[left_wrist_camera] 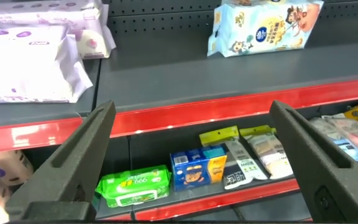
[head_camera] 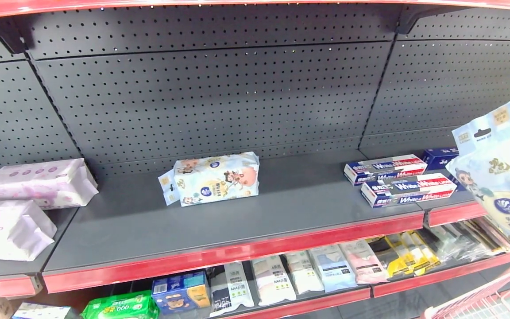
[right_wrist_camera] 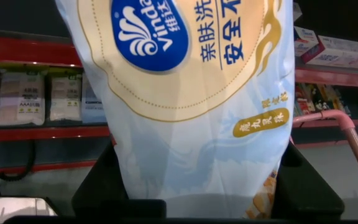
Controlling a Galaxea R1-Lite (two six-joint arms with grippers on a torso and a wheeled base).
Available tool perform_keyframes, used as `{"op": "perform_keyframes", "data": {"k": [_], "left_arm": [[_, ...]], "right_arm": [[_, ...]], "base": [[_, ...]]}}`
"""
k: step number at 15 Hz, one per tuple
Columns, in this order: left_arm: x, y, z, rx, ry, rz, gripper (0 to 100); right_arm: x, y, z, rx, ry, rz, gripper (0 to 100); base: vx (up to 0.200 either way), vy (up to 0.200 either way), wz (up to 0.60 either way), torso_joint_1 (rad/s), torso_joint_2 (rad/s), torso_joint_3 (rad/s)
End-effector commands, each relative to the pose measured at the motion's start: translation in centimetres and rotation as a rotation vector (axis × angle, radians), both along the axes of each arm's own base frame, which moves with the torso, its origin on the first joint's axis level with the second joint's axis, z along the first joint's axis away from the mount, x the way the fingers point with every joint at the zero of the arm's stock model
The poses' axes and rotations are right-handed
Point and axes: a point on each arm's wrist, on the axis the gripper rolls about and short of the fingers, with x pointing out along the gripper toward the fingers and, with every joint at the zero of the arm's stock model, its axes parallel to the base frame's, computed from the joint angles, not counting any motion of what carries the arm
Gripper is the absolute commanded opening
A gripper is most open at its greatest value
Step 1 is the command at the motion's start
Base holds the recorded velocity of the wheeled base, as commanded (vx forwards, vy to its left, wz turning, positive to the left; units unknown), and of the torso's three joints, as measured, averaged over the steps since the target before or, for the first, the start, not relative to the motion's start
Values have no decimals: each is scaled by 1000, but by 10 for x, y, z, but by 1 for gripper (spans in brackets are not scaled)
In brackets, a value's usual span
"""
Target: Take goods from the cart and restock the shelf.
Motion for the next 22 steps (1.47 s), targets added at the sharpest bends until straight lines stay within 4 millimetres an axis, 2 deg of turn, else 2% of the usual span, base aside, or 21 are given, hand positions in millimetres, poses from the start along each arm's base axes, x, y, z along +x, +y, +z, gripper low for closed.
{"op": "perform_keyframes", "data": {"k": [1, 10, 12, 16, 18, 22], "left_arm": [[0, 0, 0, 0, 1, 0, 100], [0, 0, 0, -2, 1, 0, 100], [0, 0, 0, 0, 3, 0, 100], [0, 0, 0, 4, 1, 14, 100], [0, 0, 0, 44, 0, 9, 100], [0, 0, 1, 96, -4, 2, 100]], "right_arm": [[-2, 0, 0, -1, -9, 1, 0], [-8, 1, 0, 6, -38, -1, 0], [-9, 2, 1, 91, -73, 31, 0], [-20, 2, 2, 95, -125, 27, 0], [-18, 0, 3, 78, -121, -49, 0], [-24, 2, -1, 130, -140, -21, 0]], "base": [[0, 0, 0, 0, 0, 0], [0, 0, 0, 0, 0, 0], [0, 0, 0, 0, 0, 0], [0, 0, 0, 0, 0, 0], [0, 0, 0, 0, 0, 0], [0, 0, 0, 0, 0, 0]]}}
